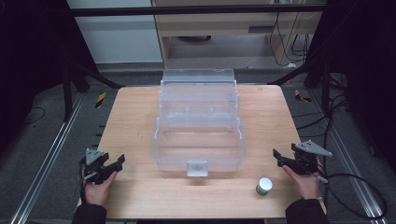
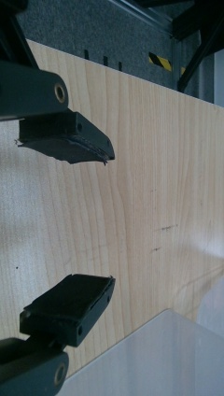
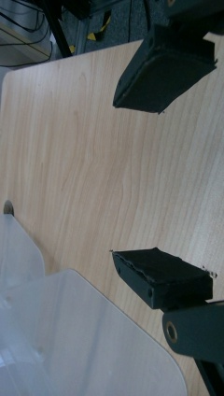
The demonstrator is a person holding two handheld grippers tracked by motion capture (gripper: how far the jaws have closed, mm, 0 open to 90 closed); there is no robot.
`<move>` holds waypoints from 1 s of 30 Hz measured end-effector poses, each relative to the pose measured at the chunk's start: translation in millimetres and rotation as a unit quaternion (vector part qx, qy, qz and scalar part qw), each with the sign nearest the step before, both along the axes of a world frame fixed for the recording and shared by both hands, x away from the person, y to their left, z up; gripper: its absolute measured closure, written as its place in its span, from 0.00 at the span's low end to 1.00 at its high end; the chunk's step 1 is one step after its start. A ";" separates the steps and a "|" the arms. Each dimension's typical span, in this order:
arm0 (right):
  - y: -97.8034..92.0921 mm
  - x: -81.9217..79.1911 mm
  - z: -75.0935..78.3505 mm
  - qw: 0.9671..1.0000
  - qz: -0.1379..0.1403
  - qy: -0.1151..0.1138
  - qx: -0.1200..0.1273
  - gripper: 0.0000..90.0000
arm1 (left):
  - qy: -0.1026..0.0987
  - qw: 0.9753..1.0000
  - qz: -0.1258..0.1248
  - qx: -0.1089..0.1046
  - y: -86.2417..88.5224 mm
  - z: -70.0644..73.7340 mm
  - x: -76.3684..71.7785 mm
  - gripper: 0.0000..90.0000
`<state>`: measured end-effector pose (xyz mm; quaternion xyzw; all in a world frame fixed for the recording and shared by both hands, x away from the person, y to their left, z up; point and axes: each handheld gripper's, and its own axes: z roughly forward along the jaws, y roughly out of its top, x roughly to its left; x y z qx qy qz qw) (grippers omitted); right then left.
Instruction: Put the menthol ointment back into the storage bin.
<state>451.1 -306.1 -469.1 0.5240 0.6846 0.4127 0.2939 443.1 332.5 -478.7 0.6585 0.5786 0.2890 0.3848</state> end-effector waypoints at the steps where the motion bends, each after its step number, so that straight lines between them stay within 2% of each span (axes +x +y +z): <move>1: -1.8 -0.1 1.9 1.000 0.001 -0.001 0.003 0.25 | 0.000 1.000 -0.001 0.000 -0.1 0.2 -0.1 0.36; 3: -1.8 -0.4 2.5 1.000 0.003 -0.001 0.005 0.25 | 0.002 1.000 -0.002 0.000 -0.3 0.0 0.1 0.35; 7: -0.2 -0.8 5.0 1.000 0.011 -0.009 -0.009 0.27 | 0.005 1.000 -0.007 0.000 -0.9 -1.1 0.3 0.36; 11: 4.7 -0.1 13.6 0.999 0.035 -0.010 -0.022 0.30 | 0.012 1.000 -0.018 -0.001 -2.3 -2.5 2.0 0.37; 14: 6.6 -0.5 19.6 0.999 0.043 -0.013 -0.017 0.31 | 0.013 1.000 -0.021 -0.004 -2.8 -2.9 1.9 0.37; 15: 8.8 -0.4 26.5 0.998 0.057 -0.013 -0.014 0.31 | 0.015 1.000 -0.021 -0.004 -2.7 -3.2 1.7 0.38; 17: 9.4 0.7 29.5 0.998 0.063 -0.014 -0.019 0.31 | 0.014 1.000 -0.021 -0.004 -2.5 -3.0 1.6 0.38; 18: 11.1 2.3 36.4 0.997 0.074 -0.014 -0.021 0.31 | 0.015 1.000 -0.021 -0.004 -2.3 -3.1 1.9 0.38; 25: 12.8 8.0 52.4 0.994 0.102 0.006 -0.028 0.29 | 0.021 0.999 -0.027 0.003 -4.3 -4.1 2.3 0.38; 28: 14.2 10.3 61.5 0.992 0.123 0.013 -0.037 0.29 | 0.023 0.999 -0.028 0.006 -4.4 -4.5 2.5 0.38; 29: 14.2 10.3 61.5 0.992 0.123 0.013 -0.037 0.29 | 0.023 0.999 -0.028 0.006 -4.4 -4.5 2.5 0.38; 30: 16.1 10.8 66.4 0.989 0.141 0.019 -0.040 0.28 | 0.024 0.999 -0.030 0.004 -4.5 -4.9 2.8 0.38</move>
